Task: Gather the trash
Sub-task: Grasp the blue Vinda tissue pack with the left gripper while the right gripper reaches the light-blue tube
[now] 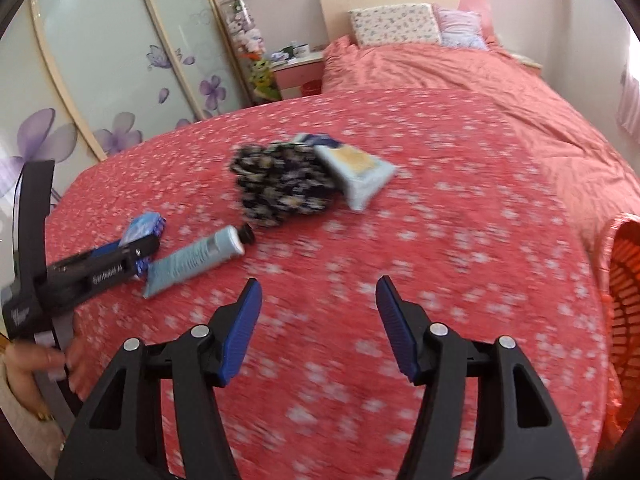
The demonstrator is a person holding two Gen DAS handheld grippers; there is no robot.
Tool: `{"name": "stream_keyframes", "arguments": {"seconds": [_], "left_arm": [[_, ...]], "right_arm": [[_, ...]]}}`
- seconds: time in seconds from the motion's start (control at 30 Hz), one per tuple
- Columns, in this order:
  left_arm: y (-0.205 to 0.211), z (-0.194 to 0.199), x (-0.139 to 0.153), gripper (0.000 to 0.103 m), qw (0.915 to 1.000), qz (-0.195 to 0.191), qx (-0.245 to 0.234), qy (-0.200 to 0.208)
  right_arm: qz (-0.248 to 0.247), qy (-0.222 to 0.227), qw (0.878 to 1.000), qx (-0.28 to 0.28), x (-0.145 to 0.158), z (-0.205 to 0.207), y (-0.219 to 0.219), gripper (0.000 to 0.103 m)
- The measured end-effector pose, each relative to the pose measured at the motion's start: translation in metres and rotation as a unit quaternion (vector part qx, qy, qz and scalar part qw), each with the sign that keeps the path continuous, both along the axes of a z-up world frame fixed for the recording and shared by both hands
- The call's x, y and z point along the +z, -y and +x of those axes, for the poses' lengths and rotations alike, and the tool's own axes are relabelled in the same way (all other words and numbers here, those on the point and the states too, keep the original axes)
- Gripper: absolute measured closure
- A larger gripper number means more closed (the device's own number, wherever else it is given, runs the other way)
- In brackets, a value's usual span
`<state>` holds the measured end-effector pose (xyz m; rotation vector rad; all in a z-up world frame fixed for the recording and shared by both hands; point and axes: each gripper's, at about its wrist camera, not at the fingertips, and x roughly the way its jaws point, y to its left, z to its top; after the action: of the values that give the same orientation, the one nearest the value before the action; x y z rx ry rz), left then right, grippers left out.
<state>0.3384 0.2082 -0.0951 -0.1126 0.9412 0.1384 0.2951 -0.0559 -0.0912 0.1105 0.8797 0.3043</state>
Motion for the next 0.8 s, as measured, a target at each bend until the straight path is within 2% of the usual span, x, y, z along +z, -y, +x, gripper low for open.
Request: {"name": "stream_keyframes", "arguments": {"seconds": [0.17, 0.27, 0.5, 0.67, 0.8], "left_arm": [[-0.026, -0.007, 0.007, 0.051, 0.9988, -0.037, 0.022, 0.023], [-0.034, -0.001, 0.006, 0.052, 0.9993, -0.015, 0.029, 0.017], [-0.054, -0.002, 0.003, 0.053, 0.9987, 0.029, 0.041, 0.008], [-0.069, -0.014, 0.004, 0.052, 0.9979, 0.030, 0.057, 0.004], [-0.079, -0.021, 0.001, 0.050, 0.9979, 0.012, 0.064, 0.002]], "right_arm": [[-0.008, -0.002, 1.000, 0.028, -0.003, -0.003, -0.031, 0.044], [-0.017, -0.003, 0.999, 0.032, -0.006, -0.006, -0.037, 0.044], [0.004, -0.013, 0.999, 0.031, -0.005, -0.001, -0.051, 0.044], [0.029, -0.025, 0.999, 0.013, -0.004, 0.012, -0.072, 0.044], [0.041, -0.037, 0.998, -0.026, -0.005, 0.029, -0.081, 0.044]]}}
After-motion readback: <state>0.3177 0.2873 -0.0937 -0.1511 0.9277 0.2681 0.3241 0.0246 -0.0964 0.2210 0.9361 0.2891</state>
